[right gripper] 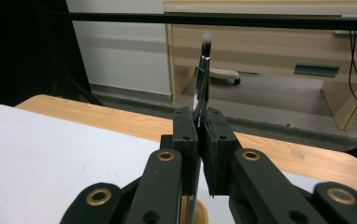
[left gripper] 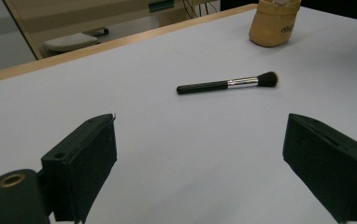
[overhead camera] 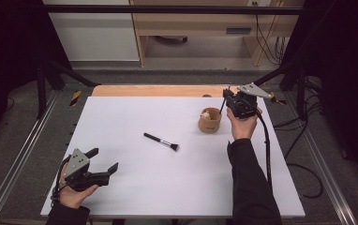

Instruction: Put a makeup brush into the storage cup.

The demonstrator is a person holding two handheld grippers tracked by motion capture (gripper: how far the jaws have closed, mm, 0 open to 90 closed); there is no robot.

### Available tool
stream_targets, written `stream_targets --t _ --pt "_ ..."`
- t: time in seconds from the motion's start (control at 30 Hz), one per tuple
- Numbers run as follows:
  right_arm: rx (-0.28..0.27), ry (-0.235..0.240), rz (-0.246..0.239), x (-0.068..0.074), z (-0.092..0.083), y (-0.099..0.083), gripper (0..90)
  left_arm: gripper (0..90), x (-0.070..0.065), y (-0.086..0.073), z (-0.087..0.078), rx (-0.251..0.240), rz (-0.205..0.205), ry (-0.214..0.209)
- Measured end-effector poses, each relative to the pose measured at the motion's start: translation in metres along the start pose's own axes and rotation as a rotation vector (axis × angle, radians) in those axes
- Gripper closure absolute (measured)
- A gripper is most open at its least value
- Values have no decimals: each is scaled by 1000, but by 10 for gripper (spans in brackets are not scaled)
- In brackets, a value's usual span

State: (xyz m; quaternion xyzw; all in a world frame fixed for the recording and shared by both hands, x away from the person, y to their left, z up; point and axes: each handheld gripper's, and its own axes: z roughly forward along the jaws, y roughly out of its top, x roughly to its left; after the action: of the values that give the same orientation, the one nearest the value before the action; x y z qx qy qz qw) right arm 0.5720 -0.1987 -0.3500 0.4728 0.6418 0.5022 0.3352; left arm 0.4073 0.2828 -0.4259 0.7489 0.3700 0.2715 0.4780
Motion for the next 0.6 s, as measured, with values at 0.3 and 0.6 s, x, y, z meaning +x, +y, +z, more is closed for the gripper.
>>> stream_targets --t 0.3,0.6 --pt "26 6 -6 2 15 -9 849 93 0 0 0 -1 5 -3" --pt "60 8 -1 5 26 -18 849 93 -1 0 0 0 6 -5"
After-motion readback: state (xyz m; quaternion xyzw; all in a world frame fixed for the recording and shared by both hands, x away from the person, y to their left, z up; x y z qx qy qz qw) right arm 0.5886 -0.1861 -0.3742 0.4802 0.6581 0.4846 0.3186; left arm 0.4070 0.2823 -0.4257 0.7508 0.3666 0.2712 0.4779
